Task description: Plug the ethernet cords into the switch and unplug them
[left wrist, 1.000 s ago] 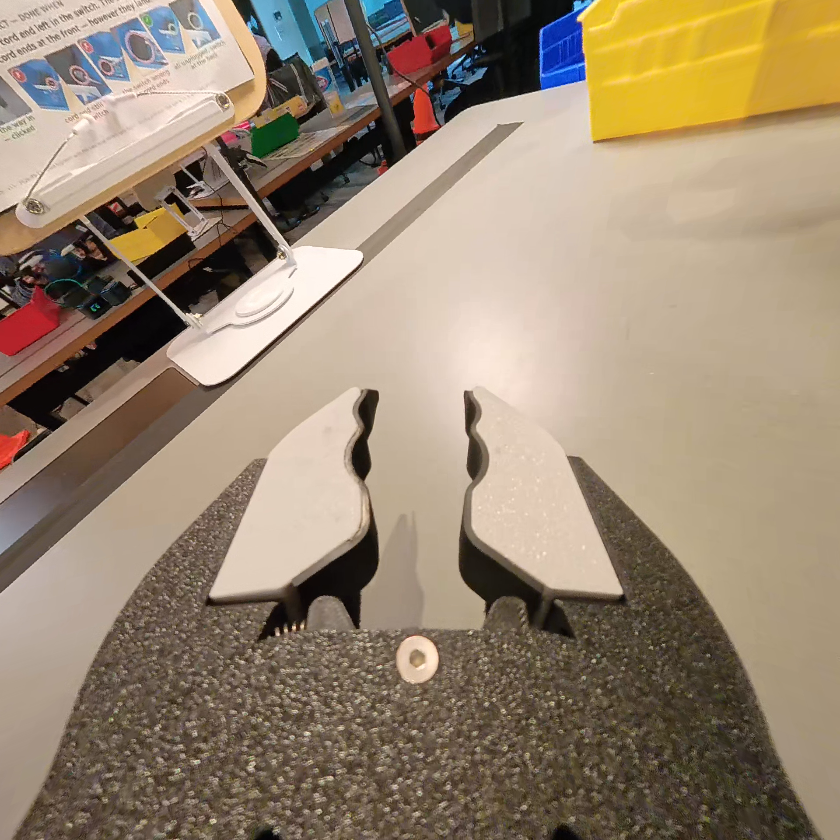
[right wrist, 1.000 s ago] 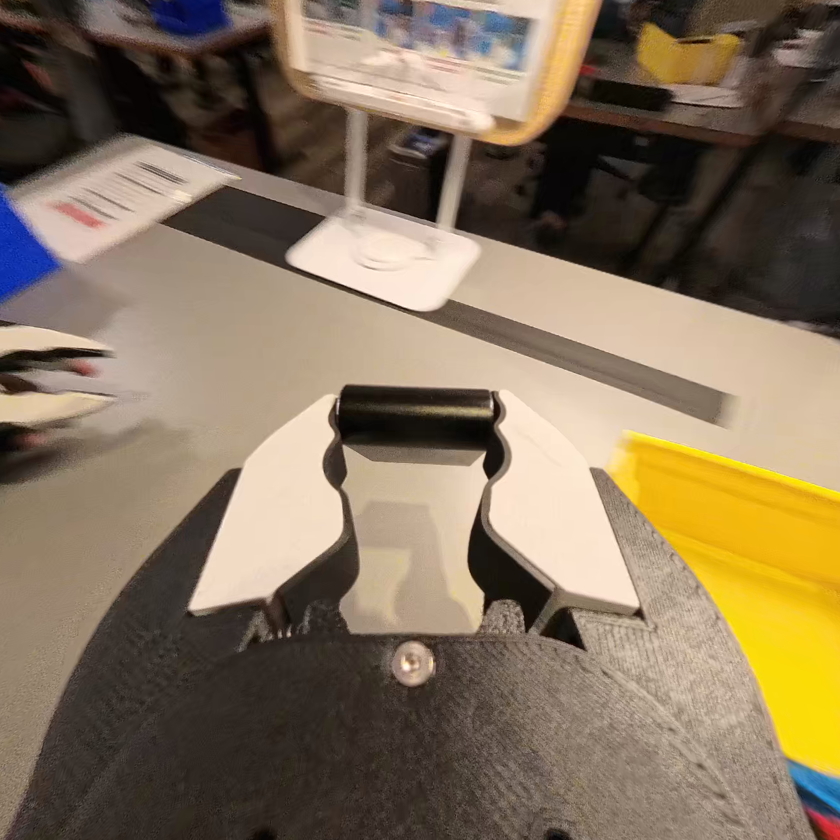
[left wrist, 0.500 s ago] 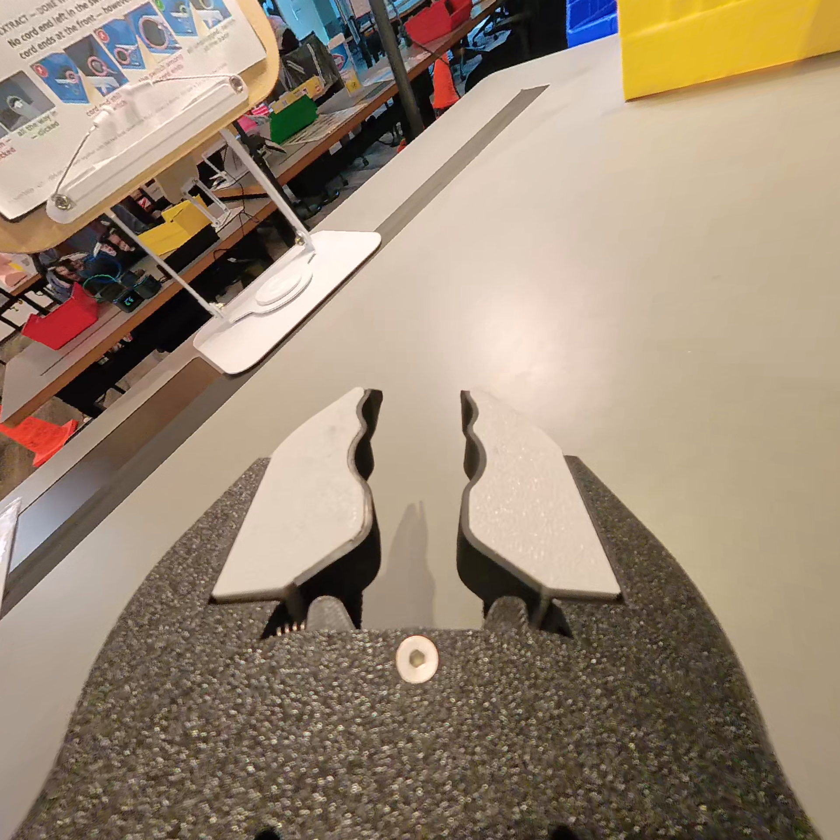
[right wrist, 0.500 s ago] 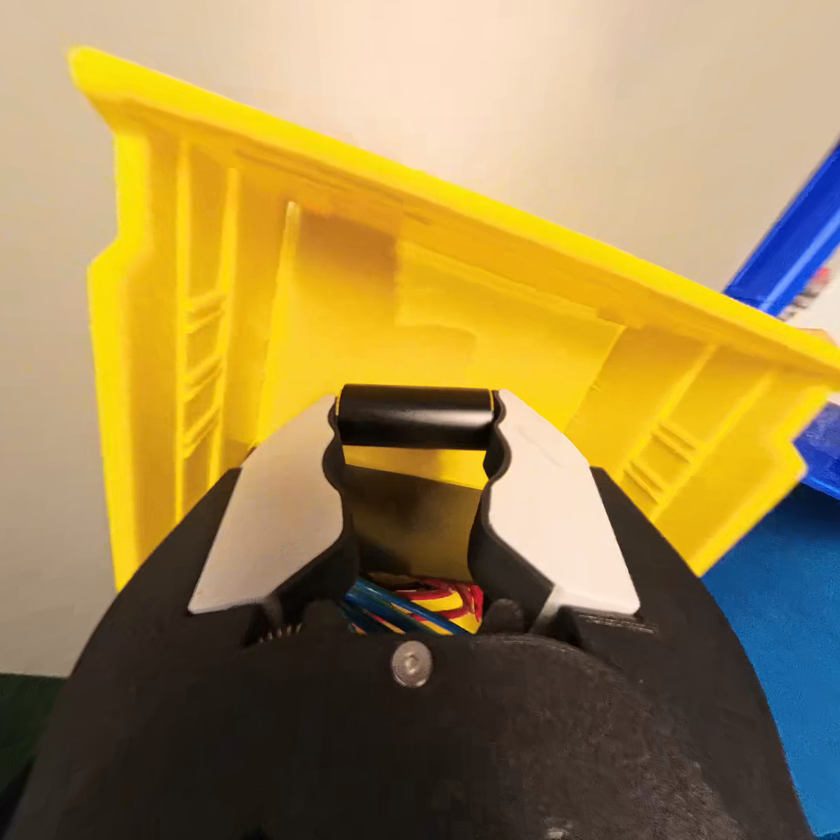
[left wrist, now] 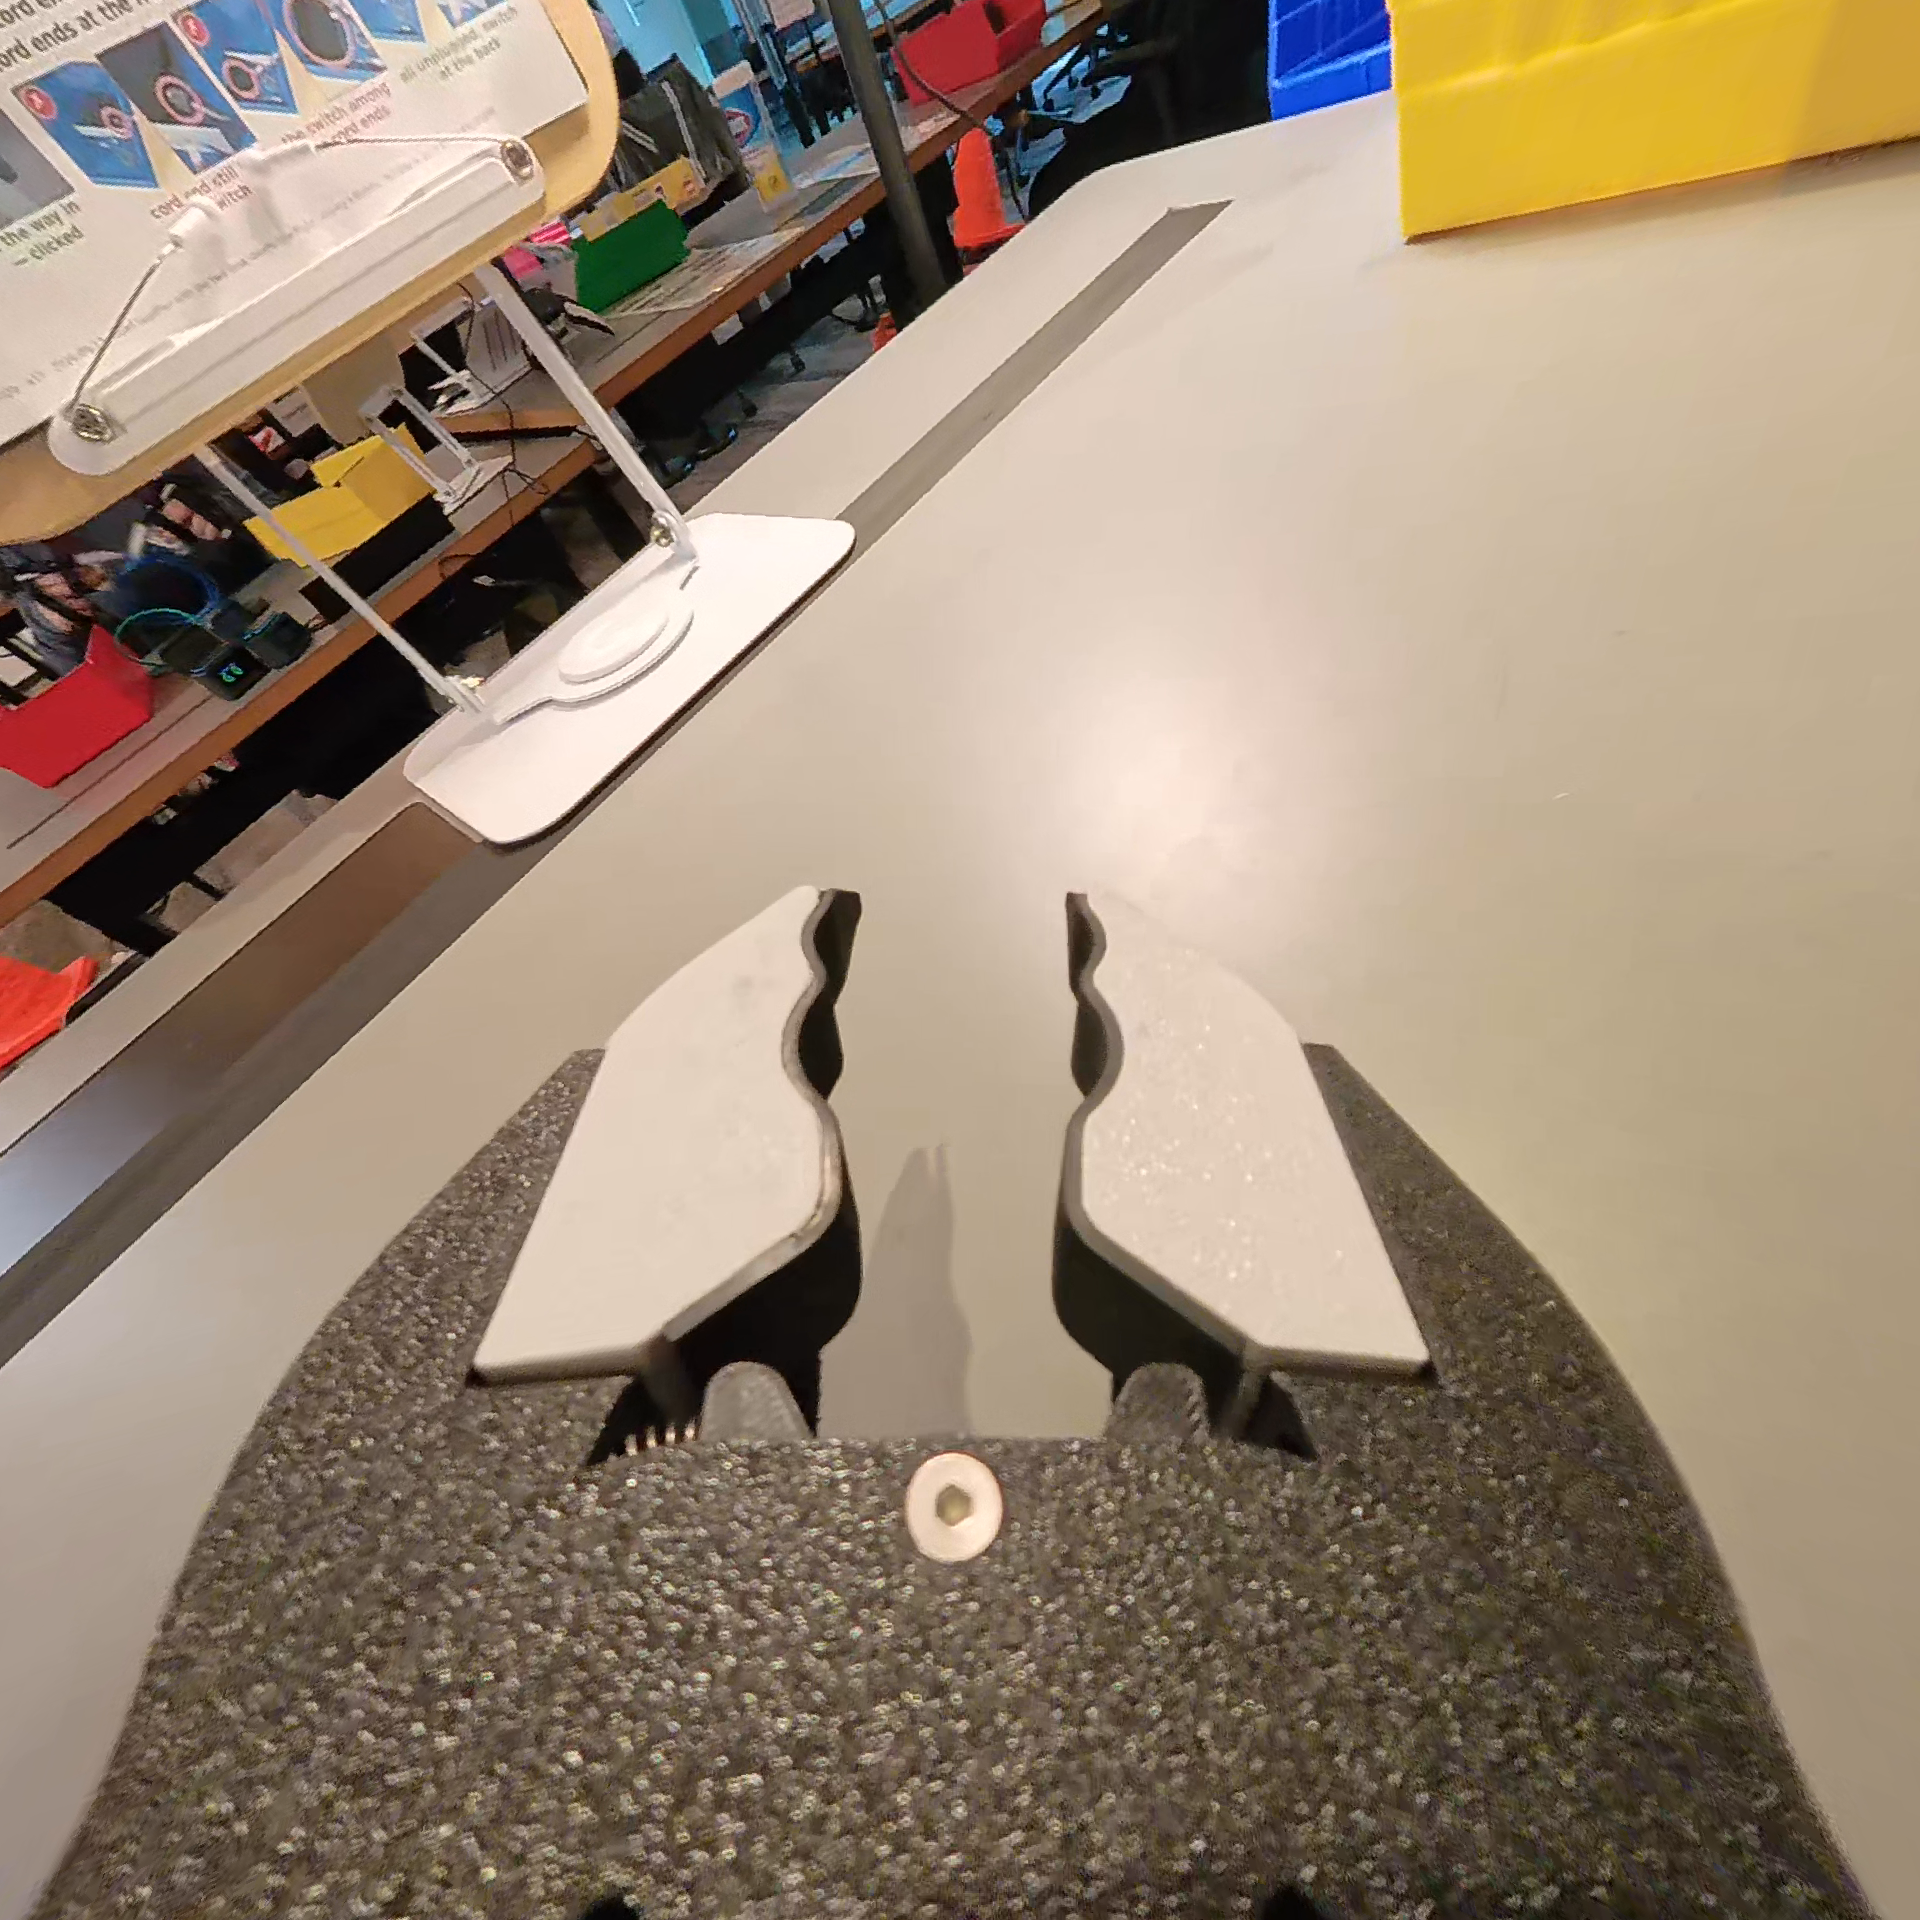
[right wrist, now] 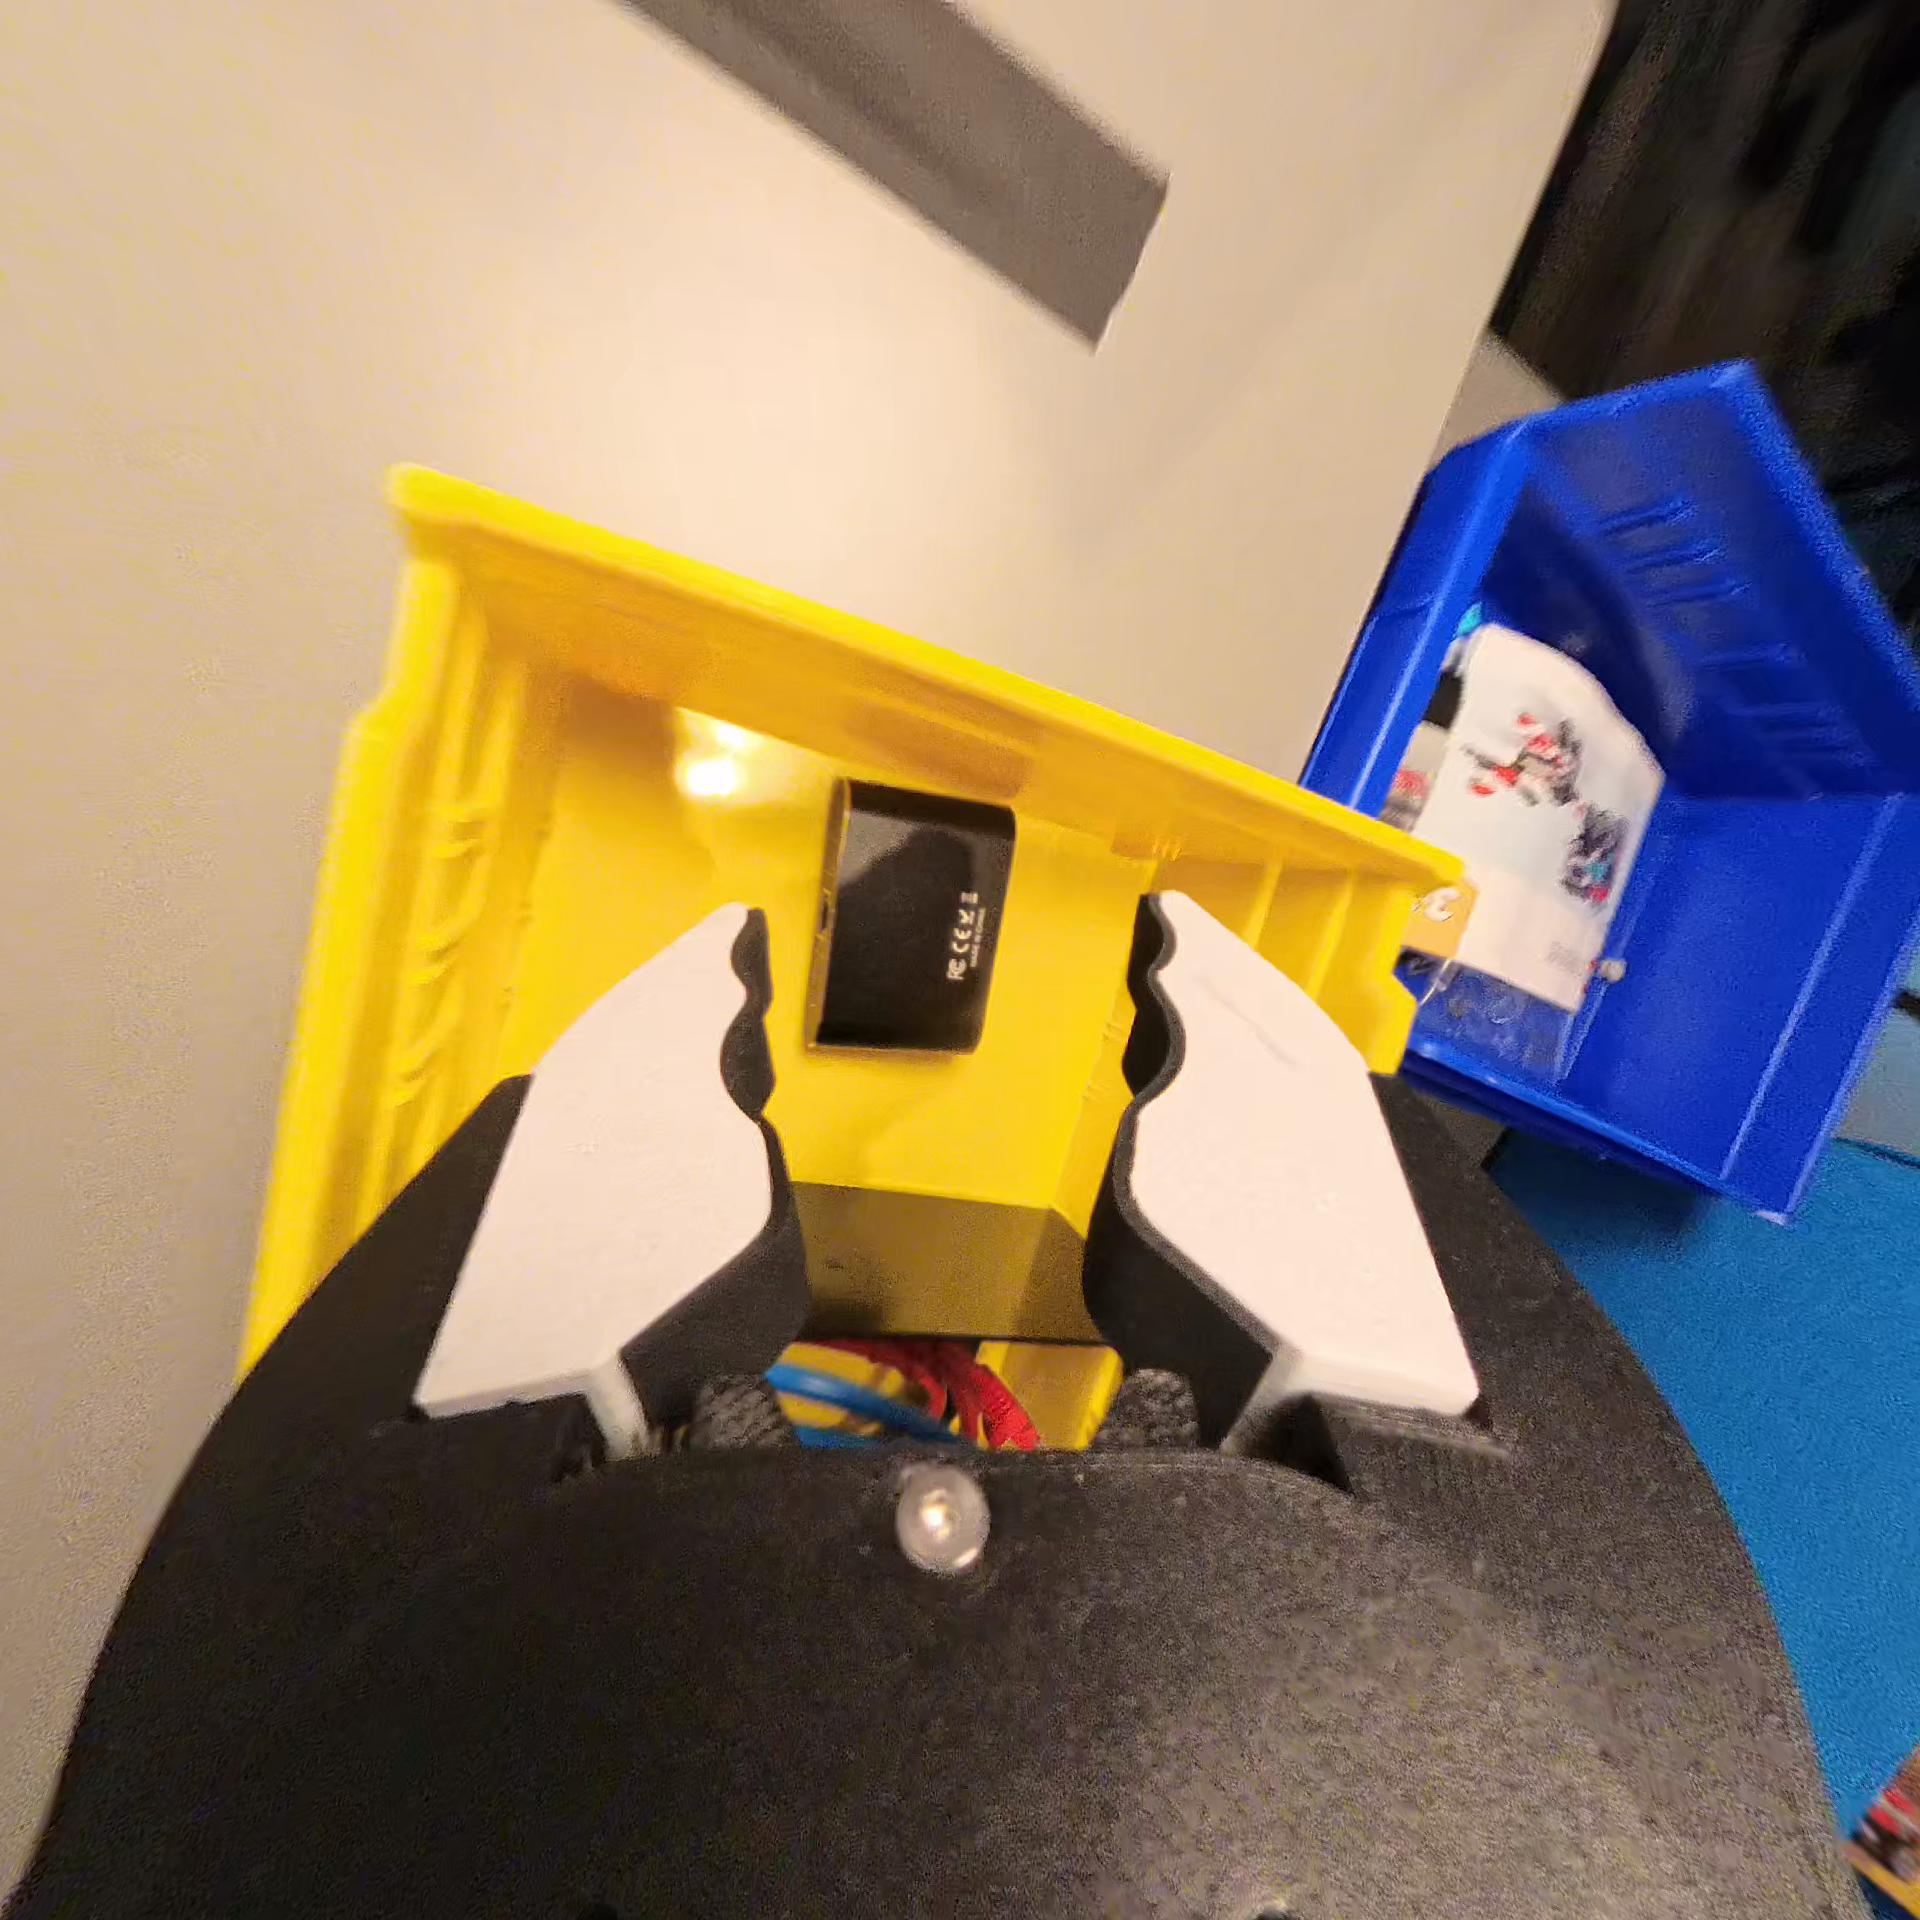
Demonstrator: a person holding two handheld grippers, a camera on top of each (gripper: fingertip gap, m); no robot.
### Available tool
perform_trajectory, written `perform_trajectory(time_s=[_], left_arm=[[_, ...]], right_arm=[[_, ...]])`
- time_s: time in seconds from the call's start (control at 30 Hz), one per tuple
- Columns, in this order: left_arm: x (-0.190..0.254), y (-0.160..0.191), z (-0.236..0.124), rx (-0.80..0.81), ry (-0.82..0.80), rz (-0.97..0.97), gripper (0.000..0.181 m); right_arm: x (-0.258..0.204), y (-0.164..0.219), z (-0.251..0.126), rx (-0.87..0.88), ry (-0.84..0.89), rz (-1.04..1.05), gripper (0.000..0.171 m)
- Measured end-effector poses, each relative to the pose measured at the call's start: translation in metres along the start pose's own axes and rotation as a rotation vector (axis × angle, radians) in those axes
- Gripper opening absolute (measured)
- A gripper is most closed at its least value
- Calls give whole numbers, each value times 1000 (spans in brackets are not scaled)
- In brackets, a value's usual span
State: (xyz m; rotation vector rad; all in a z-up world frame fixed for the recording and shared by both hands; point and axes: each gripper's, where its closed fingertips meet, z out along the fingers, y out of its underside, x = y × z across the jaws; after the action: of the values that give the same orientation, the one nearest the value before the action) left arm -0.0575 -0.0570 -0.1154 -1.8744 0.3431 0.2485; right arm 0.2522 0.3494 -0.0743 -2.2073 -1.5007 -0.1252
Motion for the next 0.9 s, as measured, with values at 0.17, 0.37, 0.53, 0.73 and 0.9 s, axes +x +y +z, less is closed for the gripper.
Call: perform_trajectory(time_s=[0.17, 0.37, 0.53, 0.73, 0.9], left_arm=[[7, -12, -3, 62, 78, -96, 56], [6, -19, -6, 104, 118, -185, 51], [4, -22, -11, 145, 133, -221, 24], [10, -24, -13, 154, 193, -221, 0], [13, -21, -10, 127, 194, -196, 0]], right_arm=[[-83, -27, -93, 407, -109, -59, 65], [-257, -35, -130, 792, -437, -227, 62], [-325, -53, -89, 925, -572, -188, 60], [-338, -68, -72, 1021, -557, -138, 42], [-339, -58, -88, 1106, -595, -170, 6]])
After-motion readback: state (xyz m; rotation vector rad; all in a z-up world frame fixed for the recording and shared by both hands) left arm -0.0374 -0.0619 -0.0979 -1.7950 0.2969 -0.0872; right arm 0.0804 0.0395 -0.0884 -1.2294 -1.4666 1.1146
